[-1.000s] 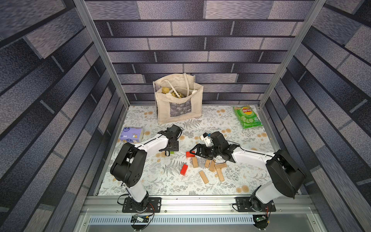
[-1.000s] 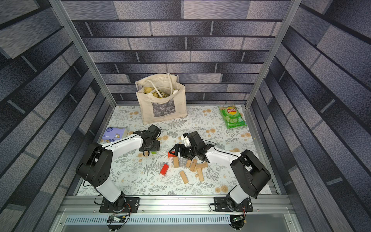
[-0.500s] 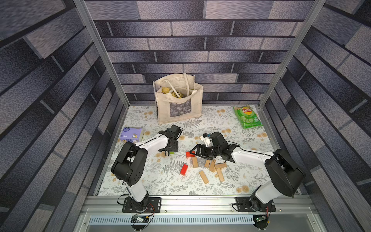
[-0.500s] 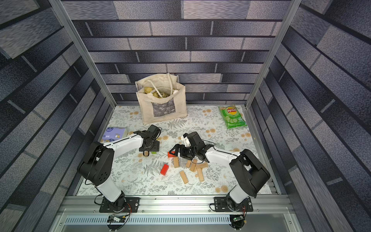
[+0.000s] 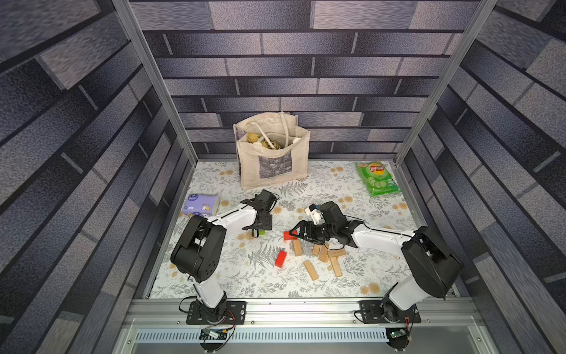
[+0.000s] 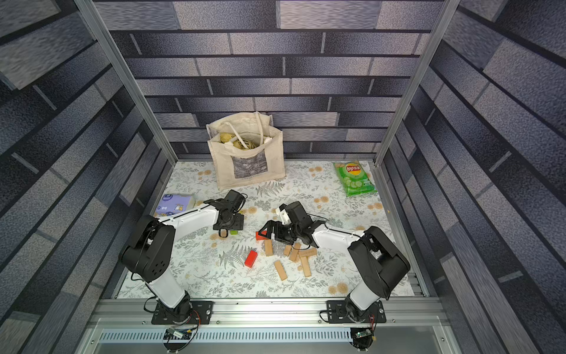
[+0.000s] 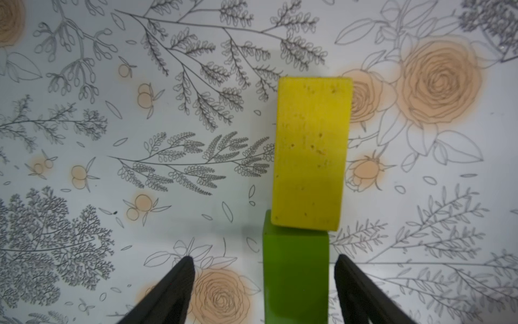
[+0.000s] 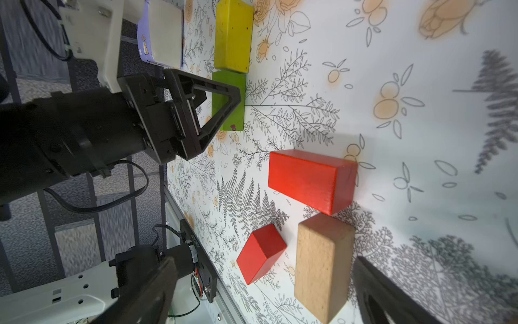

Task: Assemble the letter k with building blocks
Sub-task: Assemble the building block at the center of the board.

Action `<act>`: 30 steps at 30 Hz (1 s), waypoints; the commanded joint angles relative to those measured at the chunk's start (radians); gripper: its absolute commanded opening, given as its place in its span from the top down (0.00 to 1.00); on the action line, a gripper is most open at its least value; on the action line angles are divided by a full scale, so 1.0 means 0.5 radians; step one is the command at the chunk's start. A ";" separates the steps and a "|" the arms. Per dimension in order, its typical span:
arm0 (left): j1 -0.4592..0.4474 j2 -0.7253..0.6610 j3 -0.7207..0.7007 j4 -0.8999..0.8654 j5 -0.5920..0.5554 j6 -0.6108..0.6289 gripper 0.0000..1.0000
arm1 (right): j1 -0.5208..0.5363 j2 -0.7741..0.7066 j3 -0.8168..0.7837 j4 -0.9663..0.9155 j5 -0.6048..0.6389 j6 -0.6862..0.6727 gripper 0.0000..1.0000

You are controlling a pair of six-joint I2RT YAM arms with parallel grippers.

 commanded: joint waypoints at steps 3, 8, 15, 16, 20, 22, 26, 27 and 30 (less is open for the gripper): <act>-0.010 -0.025 -0.003 0.023 0.026 0.043 0.25 | -0.013 0.043 0.036 0.046 -0.033 -0.001 0.00; -0.016 0.009 0.015 0.035 0.094 0.008 0.30 | -0.015 0.049 0.035 0.052 -0.033 0.002 0.00; -0.034 0.023 0.040 0.038 0.081 -0.040 0.34 | -0.015 0.053 0.036 0.061 -0.041 0.004 0.00; -0.037 0.022 0.043 0.039 0.080 -0.043 0.35 | -0.013 0.055 0.036 0.060 -0.044 0.003 0.00; -0.046 0.030 0.062 0.036 0.081 -0.061 0.37 | -0.015 0.055 0.036 0.062 -0.043 0.002 0.00; -0.050 0.037 0.070 0.029 0.077 -0.067 0.38 | -0.014 0.056 0.034 0.064 -0.044 0.002 0.00; -0.056 0.048 0.071 0.035 0.070 -0.079 0.40 | -0.015 0.059 0.024 0.074 -0.045 0.005 0.00; -0.059 0.046 0.072 0.038 0.068 -0.086 0.41 | -0.013 0.059 0.025 0.075 -0.047 0.005 0.00; -0.059 0.052 0.074 0.035 0.068 -0.089 0.41 | -0.014 0.059 0.023 0.077 -0.047 0.005 0.00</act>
